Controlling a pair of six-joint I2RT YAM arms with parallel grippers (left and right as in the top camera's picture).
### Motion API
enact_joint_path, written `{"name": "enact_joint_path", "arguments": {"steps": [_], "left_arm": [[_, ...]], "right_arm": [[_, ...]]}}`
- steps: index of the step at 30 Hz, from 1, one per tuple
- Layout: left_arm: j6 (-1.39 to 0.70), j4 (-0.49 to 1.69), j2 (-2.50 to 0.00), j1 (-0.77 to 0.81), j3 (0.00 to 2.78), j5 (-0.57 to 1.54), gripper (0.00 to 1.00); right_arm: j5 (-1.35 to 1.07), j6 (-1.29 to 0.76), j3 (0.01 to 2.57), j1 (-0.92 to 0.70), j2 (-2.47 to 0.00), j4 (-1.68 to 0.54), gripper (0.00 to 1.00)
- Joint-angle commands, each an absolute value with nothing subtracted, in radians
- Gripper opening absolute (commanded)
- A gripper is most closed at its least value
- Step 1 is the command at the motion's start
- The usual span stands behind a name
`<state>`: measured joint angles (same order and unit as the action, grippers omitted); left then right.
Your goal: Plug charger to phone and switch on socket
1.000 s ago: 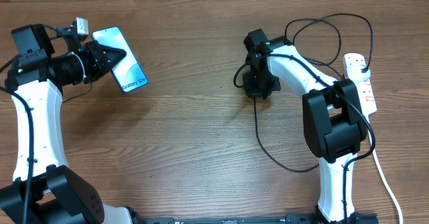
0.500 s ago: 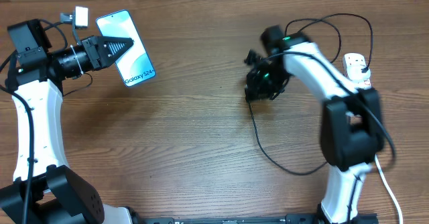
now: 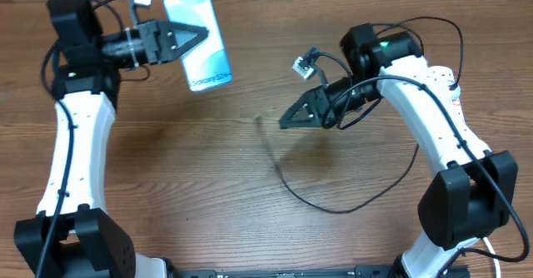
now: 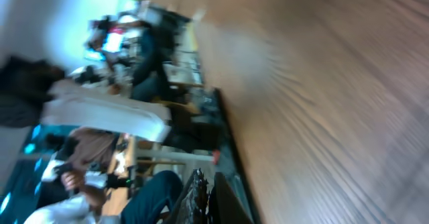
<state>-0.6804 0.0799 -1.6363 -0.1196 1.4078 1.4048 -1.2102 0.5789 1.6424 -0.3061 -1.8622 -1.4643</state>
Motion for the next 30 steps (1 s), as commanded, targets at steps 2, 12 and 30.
{"name": "enact_joint_path", "arguments": {"steps": [2, 12, 30], "left_arm": [[-0.873, 0.008, -1.608, -0.062, 1.424, 1.382, 0.04], [-0.847, 0.005, -1.608, -0.201, 1.424, 1.365, 0.04], [-0.514, 0.548, -1.608, -0.376, 1.424, 1.121, 0.04]], "right_arm": [[-1.395, 0.660, 1.644, -0.342, -1.864, -1.457, 0.04], [-0.815, 0.279, 1.644, -0.369, -1.864, -1.284, 0.13], [-0.026, -0.143, 1.611, -0.766, -1.976, -1.129, 0.60]]}}
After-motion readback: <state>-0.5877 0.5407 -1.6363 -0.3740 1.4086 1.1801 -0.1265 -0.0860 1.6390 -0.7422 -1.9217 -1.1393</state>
